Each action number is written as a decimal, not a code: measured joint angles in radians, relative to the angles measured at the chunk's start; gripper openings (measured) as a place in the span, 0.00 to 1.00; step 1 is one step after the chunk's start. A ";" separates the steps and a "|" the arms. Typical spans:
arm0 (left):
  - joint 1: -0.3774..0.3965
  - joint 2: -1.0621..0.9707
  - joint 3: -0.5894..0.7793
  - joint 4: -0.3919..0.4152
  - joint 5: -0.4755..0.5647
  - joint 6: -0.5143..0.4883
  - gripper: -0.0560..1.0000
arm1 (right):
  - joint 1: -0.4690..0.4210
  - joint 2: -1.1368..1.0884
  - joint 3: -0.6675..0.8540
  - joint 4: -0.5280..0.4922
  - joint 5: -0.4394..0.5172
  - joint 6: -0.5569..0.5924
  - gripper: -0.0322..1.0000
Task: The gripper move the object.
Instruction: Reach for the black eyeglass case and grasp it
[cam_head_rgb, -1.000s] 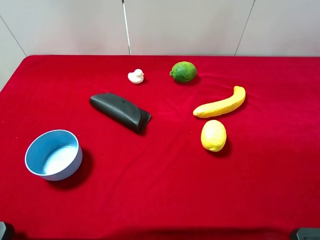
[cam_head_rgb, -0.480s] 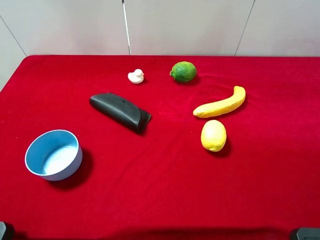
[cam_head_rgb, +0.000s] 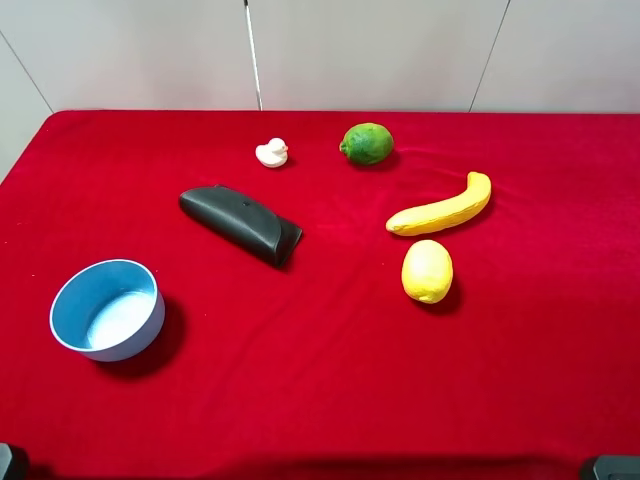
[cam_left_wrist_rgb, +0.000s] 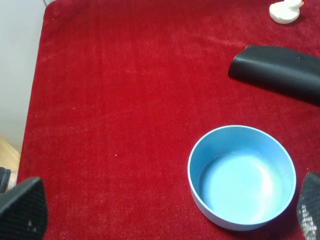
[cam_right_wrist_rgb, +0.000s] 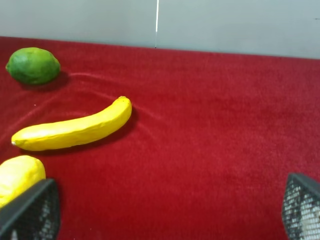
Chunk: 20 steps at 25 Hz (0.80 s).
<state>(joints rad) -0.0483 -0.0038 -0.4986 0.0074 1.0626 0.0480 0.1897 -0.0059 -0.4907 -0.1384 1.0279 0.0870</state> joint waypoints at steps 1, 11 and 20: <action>0.000 0.000 0.000 0.000 0.000 0.000 0.99 | 0.000 0.000 0.000 0.000 0.000 0.000 0.70; 0.000 0.000 0.000 0.000 0.000 0.000 0.99 | 0.000 0.000 0.000 0.000 0.000 0.000 0.70; 0.000 0.000 0.000 0.000 0.000 0.000 0.99 | 0.000 0.000 0.000 0.000 0.000 0.000 0.70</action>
<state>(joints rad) -0.0483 -0.0038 -0.4986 0.0074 1.0626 0.0480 0.1897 -0.0059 -0.4907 -0.1384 1.0279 0.0870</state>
